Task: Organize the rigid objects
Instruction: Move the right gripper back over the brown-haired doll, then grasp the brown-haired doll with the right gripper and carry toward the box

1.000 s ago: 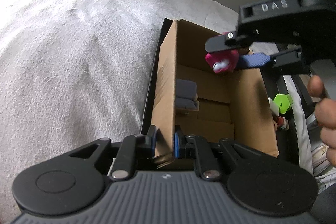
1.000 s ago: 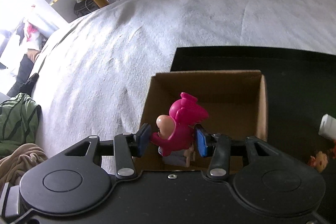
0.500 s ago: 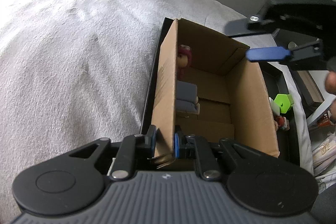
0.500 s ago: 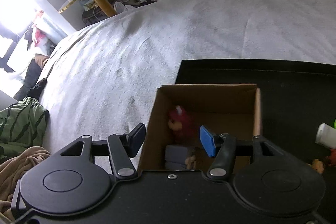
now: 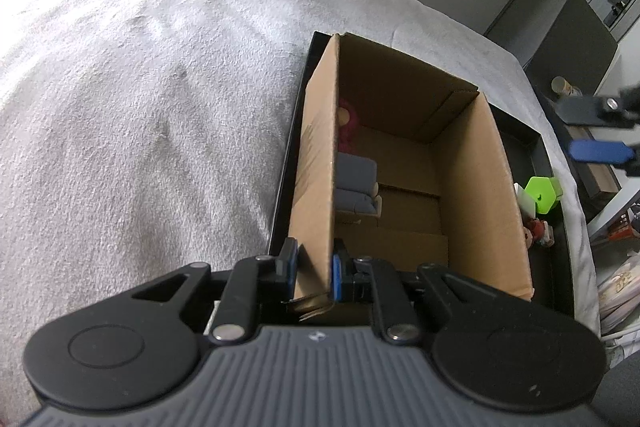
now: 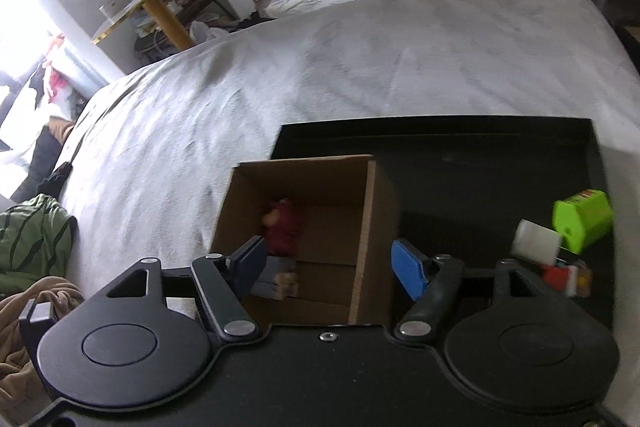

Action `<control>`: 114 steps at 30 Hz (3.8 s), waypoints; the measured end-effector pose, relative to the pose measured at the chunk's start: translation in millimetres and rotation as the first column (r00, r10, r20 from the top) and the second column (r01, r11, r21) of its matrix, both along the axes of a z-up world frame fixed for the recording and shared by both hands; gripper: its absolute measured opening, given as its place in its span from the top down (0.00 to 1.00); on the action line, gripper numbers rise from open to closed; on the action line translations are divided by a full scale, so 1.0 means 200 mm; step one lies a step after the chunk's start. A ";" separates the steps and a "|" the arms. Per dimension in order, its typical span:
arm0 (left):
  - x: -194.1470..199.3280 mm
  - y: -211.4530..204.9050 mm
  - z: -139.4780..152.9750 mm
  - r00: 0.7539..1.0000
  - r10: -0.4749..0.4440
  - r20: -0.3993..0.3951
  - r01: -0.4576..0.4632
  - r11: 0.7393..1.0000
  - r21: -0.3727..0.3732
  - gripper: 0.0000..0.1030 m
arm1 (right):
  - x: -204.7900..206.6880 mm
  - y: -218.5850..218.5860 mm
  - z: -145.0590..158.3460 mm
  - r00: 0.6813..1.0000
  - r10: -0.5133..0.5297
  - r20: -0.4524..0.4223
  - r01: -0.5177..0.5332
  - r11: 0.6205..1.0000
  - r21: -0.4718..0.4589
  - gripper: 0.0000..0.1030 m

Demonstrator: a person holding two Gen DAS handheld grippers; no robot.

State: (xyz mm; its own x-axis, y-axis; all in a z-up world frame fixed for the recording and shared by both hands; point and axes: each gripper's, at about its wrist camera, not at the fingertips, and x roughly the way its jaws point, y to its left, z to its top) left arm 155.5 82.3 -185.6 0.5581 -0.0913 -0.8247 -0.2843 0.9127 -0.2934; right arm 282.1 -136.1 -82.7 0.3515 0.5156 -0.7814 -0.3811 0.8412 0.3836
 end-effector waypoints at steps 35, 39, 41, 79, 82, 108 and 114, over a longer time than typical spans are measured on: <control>0.02 -0.08 0.03 1.000 -0.011 -0.027 0.013 0.996 0.090 0.88 | 0.05 -0.53 -0.47 0.984 -0.152 -0.091 0.145 0.986 -0.082 0.26; 0.02 -0.08 0.03 1.000 -0.008 -0.028 0.010 0.996 0.087 0.88 | 0.08 -0.50 -0.52 0.985 -0.153 -0.081 0.142 0.981 -0.129 0.26; 0.02 -0.07 0.03 1.000 -0.002 -0.027 0.004 0.997 0.080 0.88 | 0.08 -0.47 -0.55 0.986 -0.142 -0.088 0.127 0.980 -0.152 0.26; 0.03 -0.08 0.03 1.000 -0.002 -0.030 0.005 0.997 0.079 0.87 | 0.01 -0.34 -0.58 0.995 -0.102 -0.016 0.093 0.953 -0.290 0.59; 0.02 -0.08 0.03 1.000 -0.006 -0.026 0.008 0.997 0.076 0.87 | 0.00 -0.34 -0.52 0.996 -0.095 0.002 0.091 0.957 -0.277 0.59; 0.02 -0.08 0.02 0.999 -0.042 0.006 0.042 0.998 0.038 0.87 | -0.01 -0.18 -0.08 0.992 0.009 0.125 0.015 0.982 -0.190 0.59; 0.02 -0.07 0.02 0.999 -0.051 0.015 0.051 0.998 0.027 0.86 | -0.01 -0.09 -0.04 0.991 0.044 0.127 -0.020 0.982 -0.186 0.59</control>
State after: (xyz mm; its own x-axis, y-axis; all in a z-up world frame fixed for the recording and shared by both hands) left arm 159.6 68.9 -181.9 0.5663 -0.0978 -0.8184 -0.2327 0.9336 -0.2726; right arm 280.4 -153.5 -91.1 0.4418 0.3799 -0.8127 -0.4456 0.8792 0.1688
